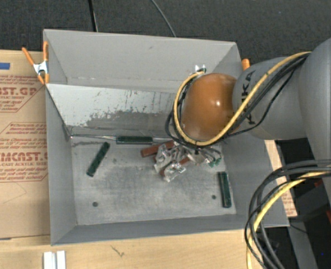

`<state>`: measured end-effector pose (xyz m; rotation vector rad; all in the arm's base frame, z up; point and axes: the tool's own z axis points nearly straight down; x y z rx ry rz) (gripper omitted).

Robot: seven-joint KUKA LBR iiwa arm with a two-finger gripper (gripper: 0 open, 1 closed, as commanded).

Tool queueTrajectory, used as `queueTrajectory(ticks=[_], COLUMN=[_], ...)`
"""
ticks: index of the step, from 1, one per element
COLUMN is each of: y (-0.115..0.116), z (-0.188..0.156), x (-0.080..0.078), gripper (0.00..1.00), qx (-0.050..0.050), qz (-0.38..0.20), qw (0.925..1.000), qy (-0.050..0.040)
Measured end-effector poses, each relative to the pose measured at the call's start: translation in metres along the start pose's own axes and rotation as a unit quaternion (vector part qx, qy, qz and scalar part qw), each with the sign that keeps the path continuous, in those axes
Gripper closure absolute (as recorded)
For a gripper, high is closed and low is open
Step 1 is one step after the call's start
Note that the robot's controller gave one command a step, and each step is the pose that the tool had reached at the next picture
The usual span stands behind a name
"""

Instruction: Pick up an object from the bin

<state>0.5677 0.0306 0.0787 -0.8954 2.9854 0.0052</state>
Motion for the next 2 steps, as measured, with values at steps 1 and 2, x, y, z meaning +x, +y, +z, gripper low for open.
queueTrajectory(ticks=[1,2], y=[0.000,-0.019], z=[0.000,-0.167], x=[0.000,0.016], gripper=[1.00,1.00], qx=[0.000,0.001], qz=[0.000,0.021], qw=[1.0000,0.9997], qy=[0.0000,0.0081])
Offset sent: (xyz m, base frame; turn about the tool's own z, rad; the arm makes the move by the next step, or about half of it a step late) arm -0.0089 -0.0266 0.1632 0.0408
